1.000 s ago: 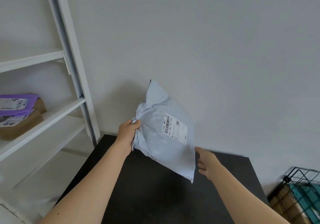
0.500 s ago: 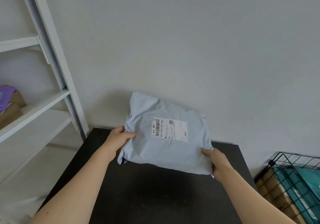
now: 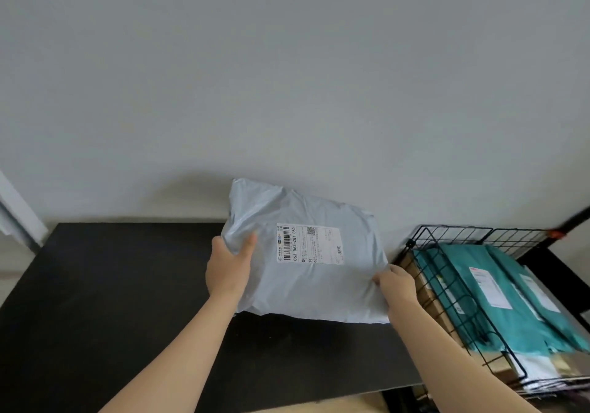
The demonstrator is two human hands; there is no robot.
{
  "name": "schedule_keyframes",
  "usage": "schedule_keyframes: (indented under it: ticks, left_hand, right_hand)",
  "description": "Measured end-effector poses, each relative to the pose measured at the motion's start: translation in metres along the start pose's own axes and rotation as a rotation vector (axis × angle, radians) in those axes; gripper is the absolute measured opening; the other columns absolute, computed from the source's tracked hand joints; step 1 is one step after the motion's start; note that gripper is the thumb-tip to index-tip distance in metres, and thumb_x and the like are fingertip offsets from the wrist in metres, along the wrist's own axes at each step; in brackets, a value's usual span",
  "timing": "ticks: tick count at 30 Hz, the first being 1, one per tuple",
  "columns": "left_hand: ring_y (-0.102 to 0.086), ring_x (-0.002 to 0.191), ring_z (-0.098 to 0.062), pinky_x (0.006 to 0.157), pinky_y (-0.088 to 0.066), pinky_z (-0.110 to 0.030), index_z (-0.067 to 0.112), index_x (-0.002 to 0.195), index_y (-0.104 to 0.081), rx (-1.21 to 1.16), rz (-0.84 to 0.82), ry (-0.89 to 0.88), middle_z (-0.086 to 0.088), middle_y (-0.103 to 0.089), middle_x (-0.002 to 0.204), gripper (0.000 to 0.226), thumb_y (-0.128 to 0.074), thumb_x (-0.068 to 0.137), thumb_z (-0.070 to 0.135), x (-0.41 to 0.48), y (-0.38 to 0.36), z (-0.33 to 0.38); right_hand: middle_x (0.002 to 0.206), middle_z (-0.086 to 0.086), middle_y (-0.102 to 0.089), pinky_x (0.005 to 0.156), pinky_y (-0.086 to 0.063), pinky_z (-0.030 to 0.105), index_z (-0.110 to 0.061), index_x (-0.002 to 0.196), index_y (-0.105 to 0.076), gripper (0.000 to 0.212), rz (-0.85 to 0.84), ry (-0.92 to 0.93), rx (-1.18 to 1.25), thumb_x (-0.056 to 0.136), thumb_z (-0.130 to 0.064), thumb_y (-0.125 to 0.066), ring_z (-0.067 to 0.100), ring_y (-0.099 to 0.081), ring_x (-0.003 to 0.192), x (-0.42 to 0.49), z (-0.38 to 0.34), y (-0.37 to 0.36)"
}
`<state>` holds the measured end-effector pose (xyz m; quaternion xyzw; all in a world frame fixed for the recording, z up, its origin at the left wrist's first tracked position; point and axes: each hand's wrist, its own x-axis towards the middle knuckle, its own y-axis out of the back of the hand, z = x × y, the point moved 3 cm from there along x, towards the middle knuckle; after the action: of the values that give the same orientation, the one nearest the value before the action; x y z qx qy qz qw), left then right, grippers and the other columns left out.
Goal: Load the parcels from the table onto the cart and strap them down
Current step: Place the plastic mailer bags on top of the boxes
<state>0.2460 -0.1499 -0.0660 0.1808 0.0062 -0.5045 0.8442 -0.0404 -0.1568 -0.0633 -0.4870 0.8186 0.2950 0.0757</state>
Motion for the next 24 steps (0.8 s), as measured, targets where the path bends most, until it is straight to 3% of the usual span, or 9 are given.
schedule_keyframes:
  ticks: [3,6,9,12,15,19,24]
  left_hand:
    - [-0.051,0.078,-0.014,0.07,-0.041,-0.033,0.017,0.099,-0.042,-0.027,-0.038,-0.034,0.006,-0.051,0.086,0.038,-0.056,0.087,0.05,-0.023,-0.04,0.008]
    - [-0.049,0.071,-0.008,0.063,-0.04,-0.03,0.016,0.092,-0.047,-0.044,-0.071,-0.089,0.006,-0.052,0.081,0.029,-0.055,0.089,0.044,-0.049,-0.083,0.021]
    - [-0.042,0.061,-0.013,0.053,-0.032,-0.028,0.012,0.072,-0.041,-0.025,-0.068,-0.12,0.002,-0.044,0.068,0.033,-0.052,0.093,0.035,-0.082,-0.128,0.032]
    - [-0.036,0.058,-0.016,0.052,-0.027,-0.028,0.012,0.064,-0.035,0.003,-0.044,-0.133,0.001,-0.037,0.062,0.037,-0.05,0.094,0.026,-0.119,-0.174,0.038]
    - [-0.032,0.056,-0.015,0.052,-0.026,-0.029,0.013,0.061,-0.031,0.011,-0.038,-0.15,0.0,-0.034,0.062,0.039,-0.049,0.095,0.023,-0.154,-0.227,0.047]
    - [-0.032,0.057,-0.015,0.052,-0.026,-0.029,0.016,0.06,-0.03,0.031,-0.065,-0.152,0.001,-0.034,0.065,0.04,-0.048,0.095,0.022,-0.2,-0.3,0.059]
    - [-0.027,0.054,-0.015,0.05,-0.021,-0.029,0.014,0.058,-0.025,0.067,-0.095,-0.143,0.0,-0.029,0.06,0.043,-0.048,0.094,0.014,-0.245,-0.375,0.073]
  right_hand:
    - [0.099,0.009,-0.058,0.076,-0.04,0.032,-0.009,0.121,-0.06,0.039,0.085,0.006,0.009,0.086,-0.002,-0.045,0.026,-0.048,0.085,0.014,0.012,0.046]
    - [0.111,0.013,-0.06,0.083,-0.042,0.034,-0.008,0.124,-0.059,0.04,0.16,0.002,0.016,0.087,-0.004,-0.044,0.027,-0.047,0.093,0.03,0.029,0.095]
    - [0.113,0.012,-0.06,0.086,-0.042,0.036,-0.009,0.127,-0.057,0.042,0.2,-0.007,0.046,0.087,-0.003,-0.043,0.031,-0.051,0.101,0.048,0.05,0.145]
    - [0.131,0.012,-0.054,0.092,-0.043,0.038,-0.012,0.138,-0.048,0.049,0.211,-0.027,0.075,0.09,-0.004,-0.043,0.035,-0.049,0.117,0.066,0.071,0.198]
    - [0.131,0.012,-0.054,0.082,-0.041,0.032,-0.015,0.14,-0.044,0.05,0.203,-0.028,0.092,0.092,-0.006,-0.041,0.034,-0.051,0.114,0.09,0.089,0.253]
    - [0.137,0.012,-0.051,0.096,-0.042,0.038,-0.015,0.142,-0.042,0.052,0.195,-0.014,0.086,0.09,-0.005,-0.044,0.034,-0.048,0.121,0.122,0.105,0.328]
    - [0.137,0.014,-0.049,0.096,-0.042,0.04,-0.015,0.142,-0.041,0.052,0.202,0.002,0.071,0.091,-0.007,-0.046,0.035,-0.048,0.12,0.17,0.117,0.406]
